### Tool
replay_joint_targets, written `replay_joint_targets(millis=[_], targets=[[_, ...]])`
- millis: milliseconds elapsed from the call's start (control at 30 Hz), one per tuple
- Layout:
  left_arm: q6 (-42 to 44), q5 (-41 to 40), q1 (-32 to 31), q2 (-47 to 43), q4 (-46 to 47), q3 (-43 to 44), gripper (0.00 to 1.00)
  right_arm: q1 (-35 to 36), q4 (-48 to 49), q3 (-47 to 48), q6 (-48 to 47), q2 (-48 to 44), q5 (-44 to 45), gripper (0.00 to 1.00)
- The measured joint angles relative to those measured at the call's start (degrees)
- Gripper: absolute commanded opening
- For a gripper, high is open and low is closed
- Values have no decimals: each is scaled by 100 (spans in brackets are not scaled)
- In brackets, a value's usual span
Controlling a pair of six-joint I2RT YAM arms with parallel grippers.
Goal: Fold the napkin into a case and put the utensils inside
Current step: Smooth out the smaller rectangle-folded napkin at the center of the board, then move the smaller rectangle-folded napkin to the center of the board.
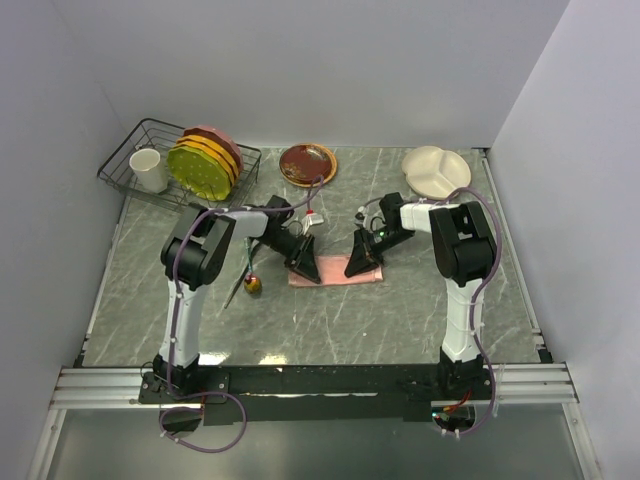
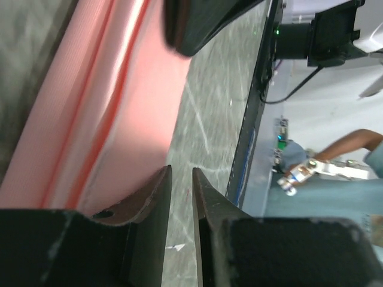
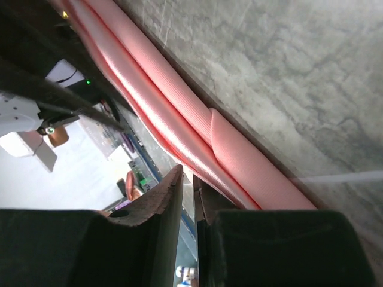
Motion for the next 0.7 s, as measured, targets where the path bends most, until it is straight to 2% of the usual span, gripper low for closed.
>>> replay_joint_targets(millis=[300,433,700], targets=[[-503,-411,-90,55,518,562,19,-9,-144,424,-129,-2,278,27],[-575,-232,-13,533,337,691,18,-114,-166,682,-201,-26,411,27],[-225,-162,-24,675,-269,918,16,-195,-192,420,-339,-39,562,26]])
